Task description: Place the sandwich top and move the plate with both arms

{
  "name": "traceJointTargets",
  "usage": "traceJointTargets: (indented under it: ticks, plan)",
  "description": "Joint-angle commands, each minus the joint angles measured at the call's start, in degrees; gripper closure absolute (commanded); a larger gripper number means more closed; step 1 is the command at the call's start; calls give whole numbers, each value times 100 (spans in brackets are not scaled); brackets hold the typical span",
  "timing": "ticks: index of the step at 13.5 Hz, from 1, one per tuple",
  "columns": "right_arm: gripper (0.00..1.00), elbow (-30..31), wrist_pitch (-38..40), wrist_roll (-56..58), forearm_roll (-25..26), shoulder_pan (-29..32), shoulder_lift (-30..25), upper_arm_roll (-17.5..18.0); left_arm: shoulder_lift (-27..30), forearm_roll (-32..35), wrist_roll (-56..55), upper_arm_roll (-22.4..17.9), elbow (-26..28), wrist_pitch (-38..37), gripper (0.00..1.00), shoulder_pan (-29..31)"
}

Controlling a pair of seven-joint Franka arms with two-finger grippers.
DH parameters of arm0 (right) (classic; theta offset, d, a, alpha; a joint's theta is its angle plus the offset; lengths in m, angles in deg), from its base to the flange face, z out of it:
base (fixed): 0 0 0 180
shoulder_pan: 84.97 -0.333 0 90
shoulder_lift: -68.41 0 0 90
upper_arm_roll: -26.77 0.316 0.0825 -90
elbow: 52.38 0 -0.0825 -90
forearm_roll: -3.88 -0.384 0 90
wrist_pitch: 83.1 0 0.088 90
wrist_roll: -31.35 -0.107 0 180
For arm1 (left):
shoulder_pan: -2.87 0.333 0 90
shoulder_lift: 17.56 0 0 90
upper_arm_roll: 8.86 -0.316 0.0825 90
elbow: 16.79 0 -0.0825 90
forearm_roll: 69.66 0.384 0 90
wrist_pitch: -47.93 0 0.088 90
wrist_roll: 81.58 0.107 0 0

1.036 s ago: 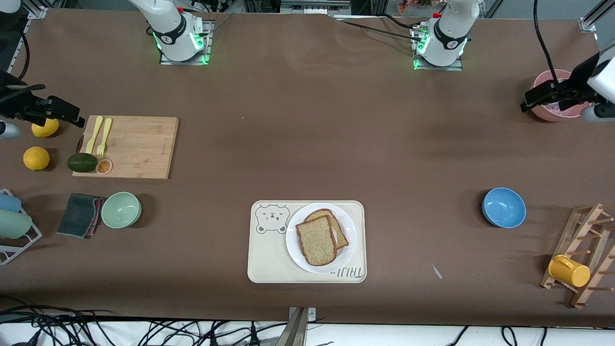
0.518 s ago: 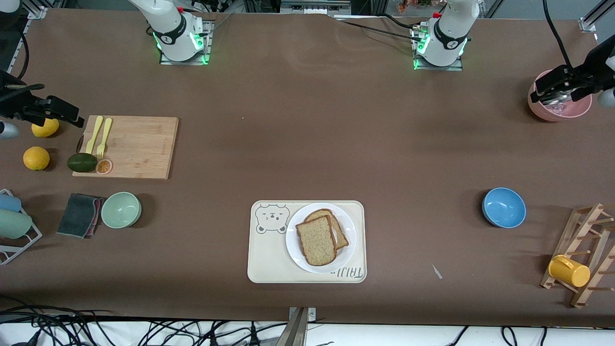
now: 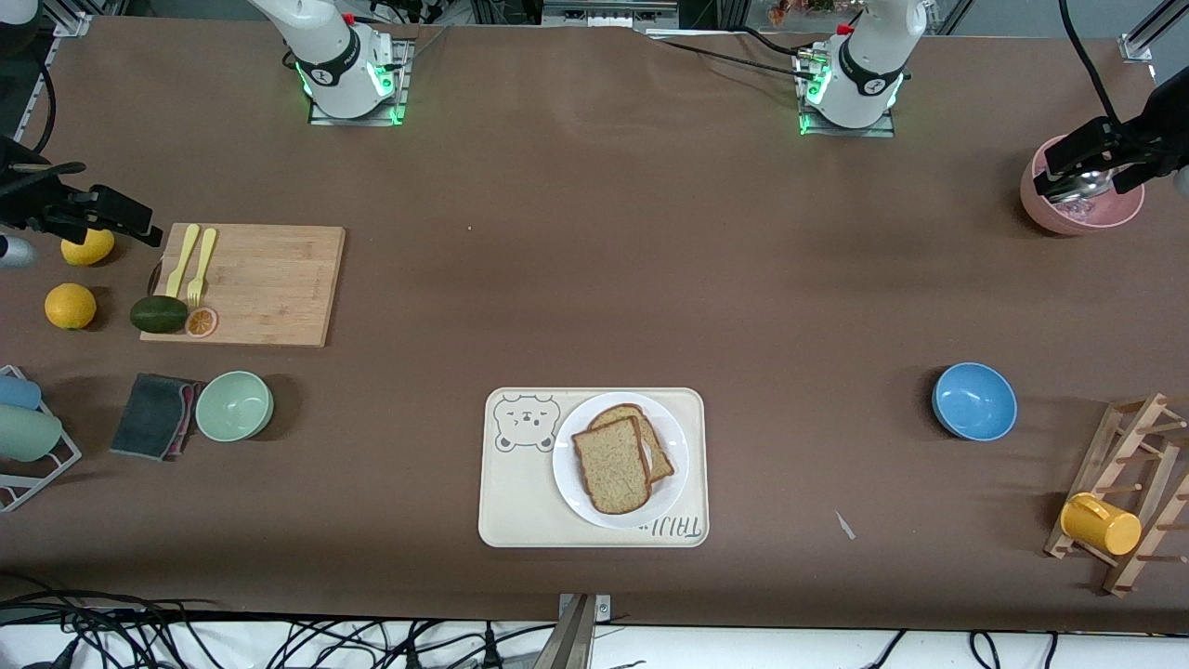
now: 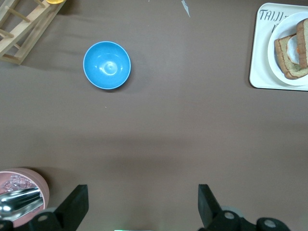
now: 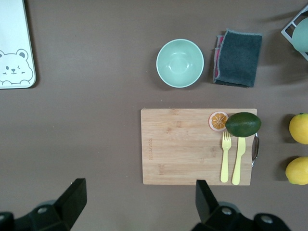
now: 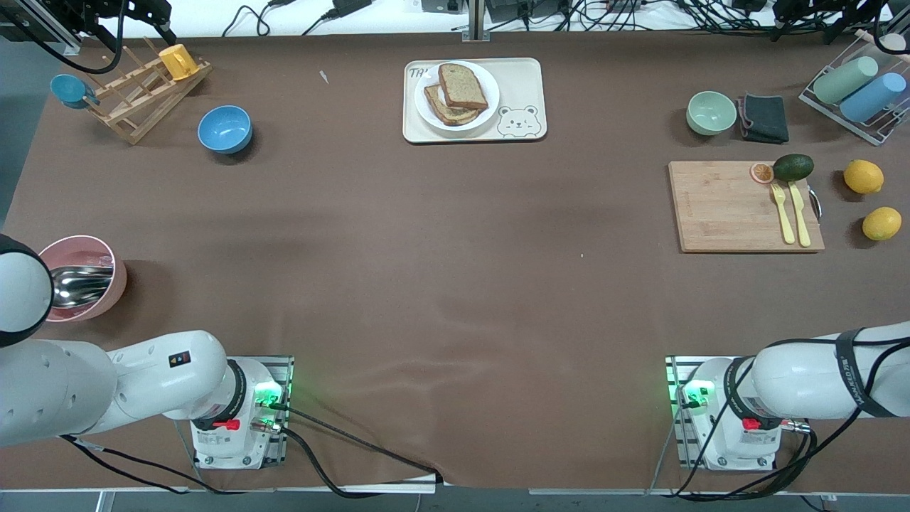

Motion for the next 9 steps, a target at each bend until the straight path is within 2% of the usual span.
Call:
traceJointTargets:
  ticks: [1, 3, 6, 9]
  plan:
    - [0, -133, 52, -10, -95, -3, 29, -25, -117, 273, -171, -687, -161, -86, 0, -841]
    - [0, -150, 61, 52, -86, 6, 37, -34, -135, 361, -338, -1136, -161, -86, 0, -1335]
    - [0, -150, 61, 52, -86, 6, 46, -34, -197, 361, -329, -1426, -170, -77, 0, -1617]
    - [0, -150, 61, 43, -86, 15, 46, -34, -153, 362, -303, -1454, -187, -68, 0, -1548]
